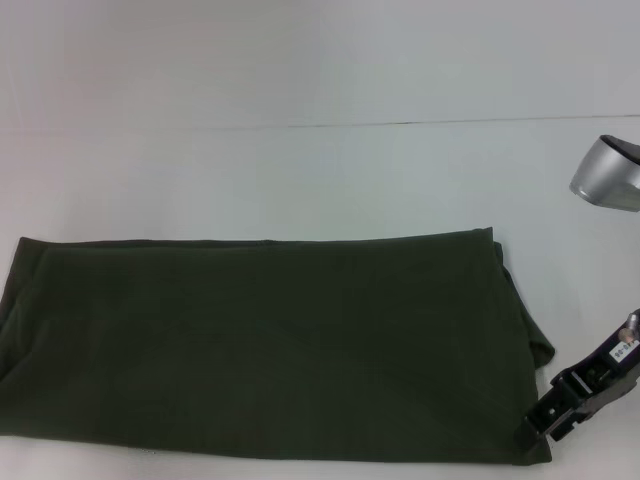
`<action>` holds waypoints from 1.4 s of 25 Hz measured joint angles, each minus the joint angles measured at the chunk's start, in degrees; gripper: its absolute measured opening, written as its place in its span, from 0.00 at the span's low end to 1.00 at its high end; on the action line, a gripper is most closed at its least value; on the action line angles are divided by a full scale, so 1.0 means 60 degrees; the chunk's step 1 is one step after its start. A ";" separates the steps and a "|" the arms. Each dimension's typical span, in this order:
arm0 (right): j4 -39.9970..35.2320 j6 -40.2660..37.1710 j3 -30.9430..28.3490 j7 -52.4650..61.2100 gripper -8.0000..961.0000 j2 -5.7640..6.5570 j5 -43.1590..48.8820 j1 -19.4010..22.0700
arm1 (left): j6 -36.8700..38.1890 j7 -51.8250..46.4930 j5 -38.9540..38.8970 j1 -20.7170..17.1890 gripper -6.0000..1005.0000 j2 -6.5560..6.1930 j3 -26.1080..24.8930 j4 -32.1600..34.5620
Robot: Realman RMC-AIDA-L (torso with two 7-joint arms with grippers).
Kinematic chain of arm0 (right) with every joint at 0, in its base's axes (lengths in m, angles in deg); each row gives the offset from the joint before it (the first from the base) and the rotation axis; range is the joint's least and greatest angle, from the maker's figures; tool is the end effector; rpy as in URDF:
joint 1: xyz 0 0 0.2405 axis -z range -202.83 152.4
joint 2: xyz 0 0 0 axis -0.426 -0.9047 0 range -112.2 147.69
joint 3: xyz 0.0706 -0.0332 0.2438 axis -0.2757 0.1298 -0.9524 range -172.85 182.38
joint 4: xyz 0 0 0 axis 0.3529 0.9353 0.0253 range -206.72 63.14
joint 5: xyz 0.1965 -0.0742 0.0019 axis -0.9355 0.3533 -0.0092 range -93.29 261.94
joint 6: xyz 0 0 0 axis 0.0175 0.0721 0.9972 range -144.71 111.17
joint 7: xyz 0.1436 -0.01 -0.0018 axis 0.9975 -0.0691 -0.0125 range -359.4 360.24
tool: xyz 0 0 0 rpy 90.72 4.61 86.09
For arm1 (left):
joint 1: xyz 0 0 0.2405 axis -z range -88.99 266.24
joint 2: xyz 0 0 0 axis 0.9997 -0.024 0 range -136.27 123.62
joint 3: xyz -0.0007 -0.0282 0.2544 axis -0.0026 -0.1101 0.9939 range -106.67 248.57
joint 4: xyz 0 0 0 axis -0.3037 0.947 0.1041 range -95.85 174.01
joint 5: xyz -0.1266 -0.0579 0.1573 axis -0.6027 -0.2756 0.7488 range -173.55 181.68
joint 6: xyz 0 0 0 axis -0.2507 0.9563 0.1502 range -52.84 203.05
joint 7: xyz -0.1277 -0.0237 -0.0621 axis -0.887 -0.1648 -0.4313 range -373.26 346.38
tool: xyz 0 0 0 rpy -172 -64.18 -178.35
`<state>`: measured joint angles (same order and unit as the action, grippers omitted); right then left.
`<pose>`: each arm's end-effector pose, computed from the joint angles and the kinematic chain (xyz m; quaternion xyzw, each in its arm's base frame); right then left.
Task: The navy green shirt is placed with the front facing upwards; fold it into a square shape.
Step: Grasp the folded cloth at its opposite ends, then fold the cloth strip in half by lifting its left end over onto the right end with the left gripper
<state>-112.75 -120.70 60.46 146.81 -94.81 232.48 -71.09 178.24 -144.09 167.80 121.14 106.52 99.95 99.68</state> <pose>0.2425 0.3397 0.0186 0.8039 -0.5666 0.1788 0.0279 -0.3353 0.3053 0.1155 -0.7812 -0.5932 0.1042 0.1644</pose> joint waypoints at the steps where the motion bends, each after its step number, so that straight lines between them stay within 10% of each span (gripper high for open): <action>1: -0.0004 -0.0051 -0.0029 0.0011 0.59 0.0024 0.0001 -0.0001 | -0.0030 -0.0030 0.0000 0.0000 0.04 0.0000 0.0000 0.0002; 6: -0.0358 -0.0484 -0.0632 -0.0078 0.78 0.0144 0.0007 0.0029 | -0.0206 -0.0184 0.0000 -0.0001 0.04 0.0000 -0.0009 0.0019; 21: -0.0917 -0.0823 -0.3790 -0.1535 0.81 0.0349 -0.0513 0.0193 | -0.0724 -0.0927 -0.0108 -0.0157 0.19 0.0075 -0.0560 0.0893; 29: 0.0832 -0.0253 -0.5089 -0.4616 0.81 0.0327 -0.4464 0.1069 | -0.1652 -0.0031 -0.2228 -0.0346 0.55 0.0204 -0.1495 0.0656; 35: 0.1501 0.0525 -0.5031 -0.7936 0.81 -0.0378 -0.6060 0.1576 | -0.1731 0.2506 -0.3676 -0.0365 0.84 0.0288 -0.1510 -0.0119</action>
<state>-103.74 -117.54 30.27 99.19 -97.08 196.12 -61.63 167.85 -129.05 145.75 118.95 108.24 90.89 98.97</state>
